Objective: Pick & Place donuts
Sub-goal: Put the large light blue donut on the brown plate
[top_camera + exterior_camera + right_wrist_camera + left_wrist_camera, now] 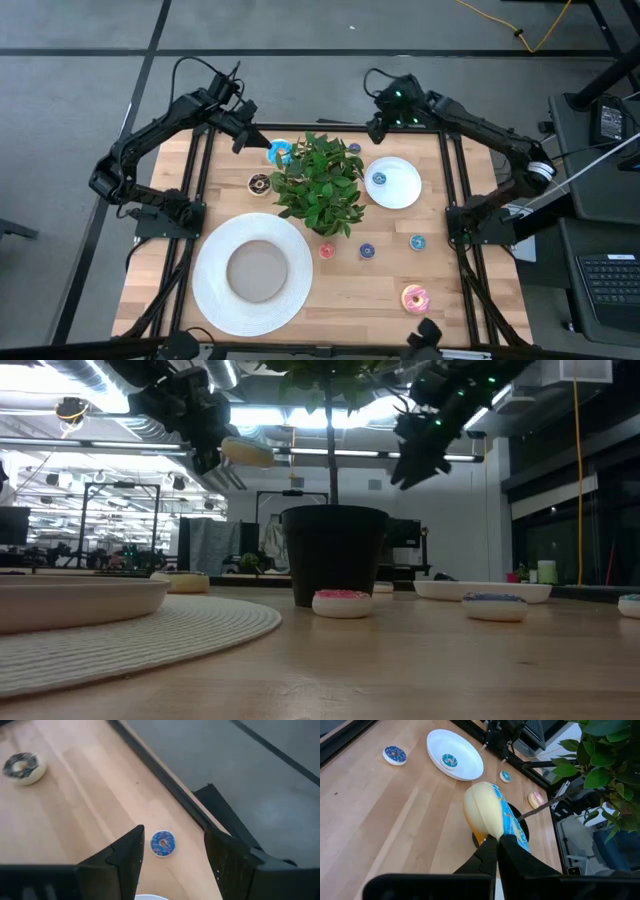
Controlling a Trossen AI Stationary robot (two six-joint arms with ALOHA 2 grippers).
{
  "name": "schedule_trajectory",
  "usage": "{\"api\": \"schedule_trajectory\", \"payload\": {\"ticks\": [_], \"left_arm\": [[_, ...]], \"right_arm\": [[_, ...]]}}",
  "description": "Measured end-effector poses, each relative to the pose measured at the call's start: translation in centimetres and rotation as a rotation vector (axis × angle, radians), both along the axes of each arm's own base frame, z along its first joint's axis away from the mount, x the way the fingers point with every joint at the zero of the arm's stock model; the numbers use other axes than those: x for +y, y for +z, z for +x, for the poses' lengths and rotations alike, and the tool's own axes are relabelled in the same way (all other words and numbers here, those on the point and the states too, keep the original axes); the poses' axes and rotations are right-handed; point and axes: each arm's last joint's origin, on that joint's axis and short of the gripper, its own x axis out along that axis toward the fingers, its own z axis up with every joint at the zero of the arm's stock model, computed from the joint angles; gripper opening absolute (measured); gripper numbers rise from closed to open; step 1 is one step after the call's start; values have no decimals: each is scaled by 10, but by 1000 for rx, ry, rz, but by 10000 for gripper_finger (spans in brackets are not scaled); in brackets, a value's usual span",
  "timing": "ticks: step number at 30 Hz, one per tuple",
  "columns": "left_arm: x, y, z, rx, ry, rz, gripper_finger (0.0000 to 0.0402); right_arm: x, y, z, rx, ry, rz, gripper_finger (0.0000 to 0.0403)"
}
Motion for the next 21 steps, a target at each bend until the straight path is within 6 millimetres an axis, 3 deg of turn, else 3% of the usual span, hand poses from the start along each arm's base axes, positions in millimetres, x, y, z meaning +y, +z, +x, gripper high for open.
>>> {"api": "schedule_trajectory", "payload": {"ticks": [10, 21], "left_arm": [[-7, 0, 9, 9, -36, -8, 2], [-13, -1, 15, 27, -47, -26, 2]], "right_arm": [[27, -39, -41, -73, -209, -52, 207], [52, -96, -79, -186, -374, -4, 207]]}}
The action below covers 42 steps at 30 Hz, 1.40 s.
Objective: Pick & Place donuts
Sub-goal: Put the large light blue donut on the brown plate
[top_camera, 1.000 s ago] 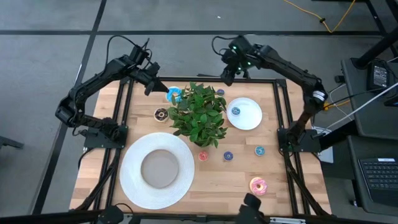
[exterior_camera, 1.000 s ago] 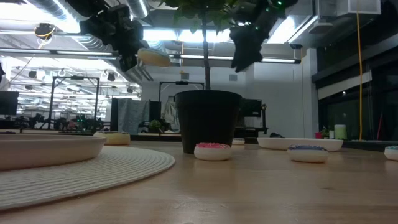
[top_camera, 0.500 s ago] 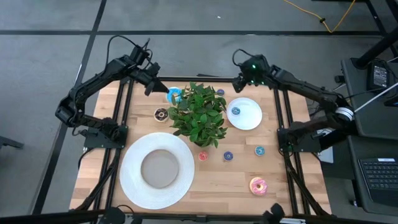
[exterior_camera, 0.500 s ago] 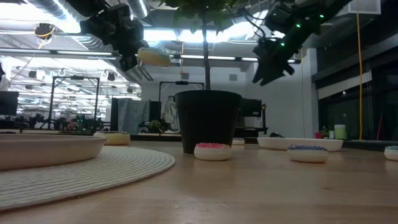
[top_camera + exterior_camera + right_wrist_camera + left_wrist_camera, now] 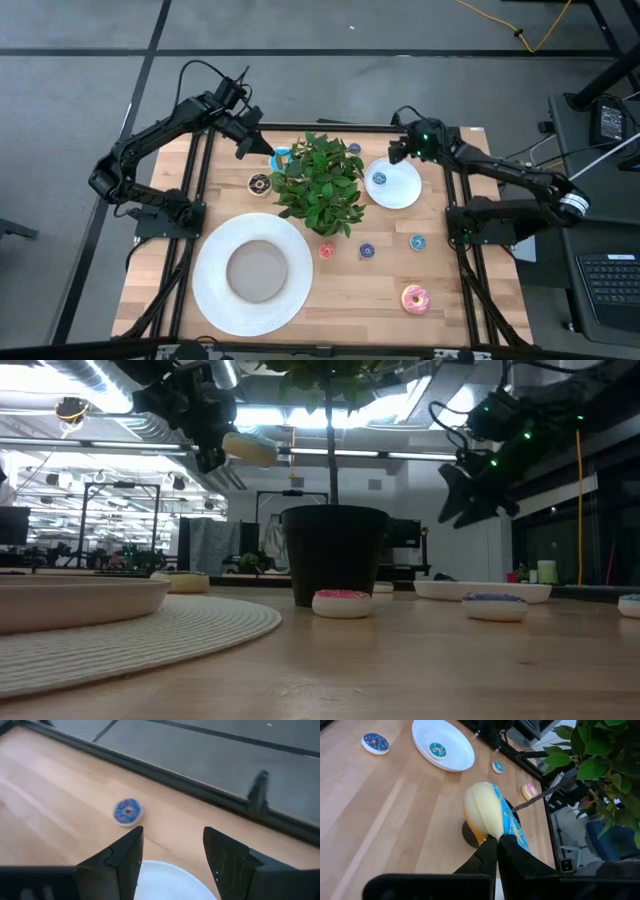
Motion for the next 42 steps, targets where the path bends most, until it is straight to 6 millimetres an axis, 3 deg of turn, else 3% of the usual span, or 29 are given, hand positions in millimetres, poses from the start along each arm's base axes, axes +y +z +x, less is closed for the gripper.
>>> {"api": "schedule_trajectory", "payload": {"ticks": [7, 14, 26, 42], "left_arm": [[0, 0, 0, 5, 8, -14, 2], [0, 0, 0, 10, 17, -28, 2], [0, 0, 0, 28, 39, -35, 2], [1, 0, 0, 26, 43, -37, 2]], "right_arm": [[16, -34, -21, 0, -119, 26, 207], [34, -60, -41, -105, -146, -5, 207], [56, -78, -67, -180, -158, -82, 207], [66, -94, -77, -141, -144, -39, 207]]}}
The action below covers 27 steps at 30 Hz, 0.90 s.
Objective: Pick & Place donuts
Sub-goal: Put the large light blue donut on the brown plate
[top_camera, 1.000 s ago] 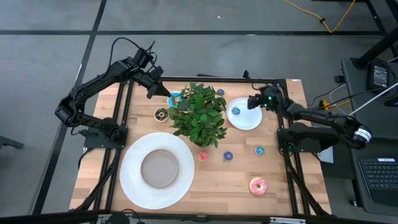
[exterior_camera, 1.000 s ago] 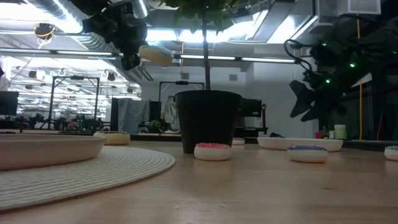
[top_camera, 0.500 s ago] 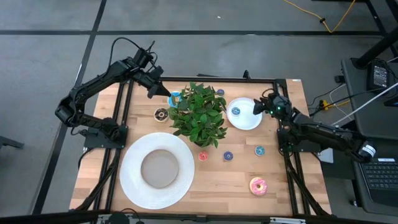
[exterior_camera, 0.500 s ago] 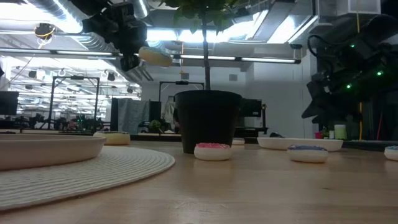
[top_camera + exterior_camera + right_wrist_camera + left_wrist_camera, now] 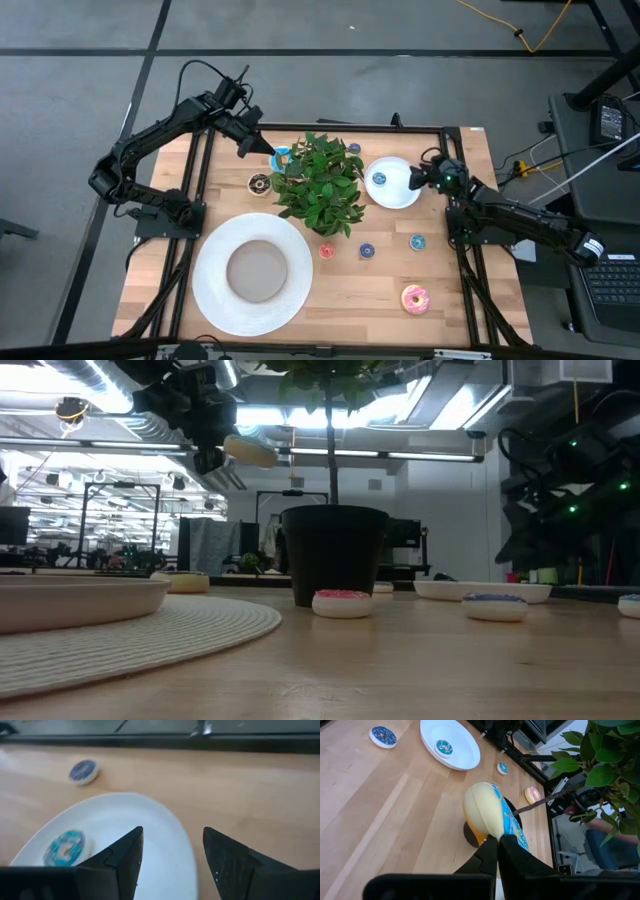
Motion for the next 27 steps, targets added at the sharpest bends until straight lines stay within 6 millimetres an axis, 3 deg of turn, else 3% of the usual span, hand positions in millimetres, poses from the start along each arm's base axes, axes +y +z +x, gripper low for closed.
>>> {"api": "schedule_trajectory", "payload": {"ticks": [16, 27], "left_arm": [[-6, 12, -4, -52, -19, 83, 2], [-50, 42, -27, -62, 7, 244, 2]], "right_arm": [[1, -1, 1, -11, 50, 25, 207], [1, -1, 1, -10, 50, 27, 207]]}}
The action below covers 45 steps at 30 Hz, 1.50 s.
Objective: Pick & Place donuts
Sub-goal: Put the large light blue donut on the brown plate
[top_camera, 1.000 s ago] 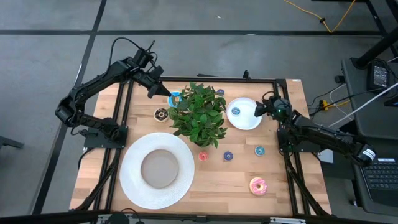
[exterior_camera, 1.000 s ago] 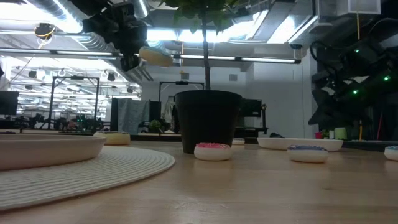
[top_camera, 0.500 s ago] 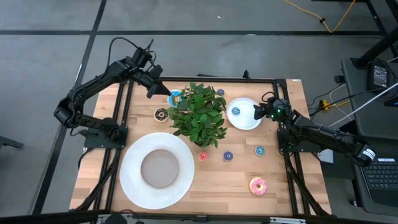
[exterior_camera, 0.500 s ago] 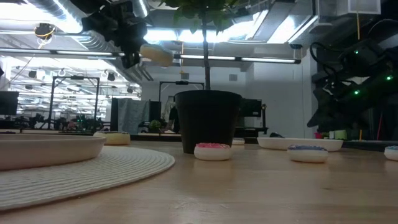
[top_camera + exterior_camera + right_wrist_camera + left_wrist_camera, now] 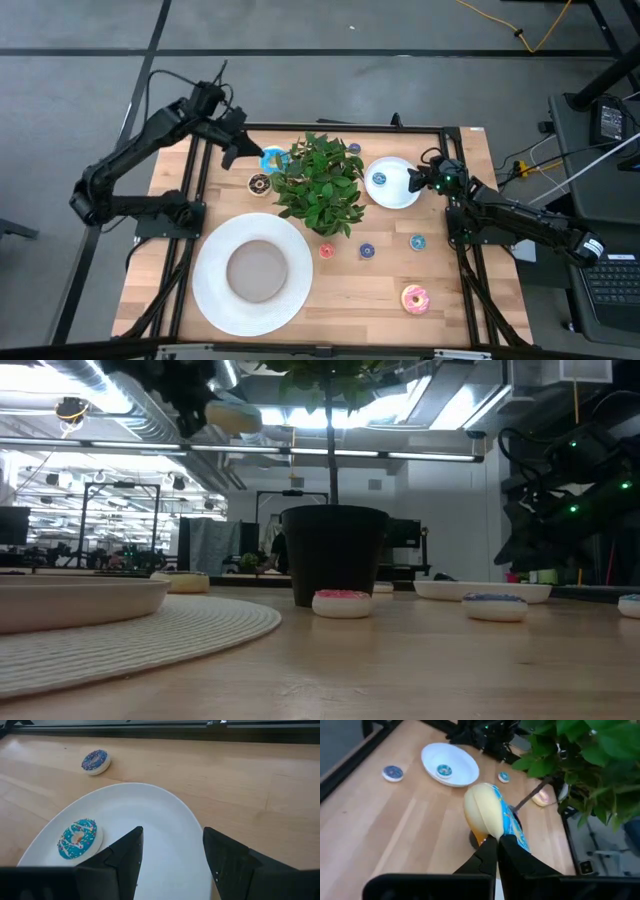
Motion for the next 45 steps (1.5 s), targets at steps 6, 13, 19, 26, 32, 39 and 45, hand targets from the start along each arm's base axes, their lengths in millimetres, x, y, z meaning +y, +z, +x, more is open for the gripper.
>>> {"api": "schedule_trajectory", "payload": {"ticks": [6, 13, 19, 26, 32, 39, 45], "left_arm": [[-25, -23, -19, -14, 115, -63, 2], [-46, -56, -41, -20, 281, -147, 2], [-62, -74, -58, -24, 429, -197, 2], [-81, -87, -74, -33, 537, -238, 2], [-95, -98, -84, -52, 587, -296, 2], [-106, -110, -87, -63, 578, -368, 2], [-113, -109, -83, -72, 536, -370, 2]], "right_arm": [[0, 0, 0, 0, 0, 0, 207], [0, 0, 0, 0, 0, 0, 207], [0, 0, 0, 0, -1, 0, 207], [0, 0, 0, 0, -1, 0, 207], [0, 0, 0, 1, 0, 0, 207], [0, 0, 0, 1, -1, 0, 207], [0, 0, 0, 1, -1, 0, 207]]}}
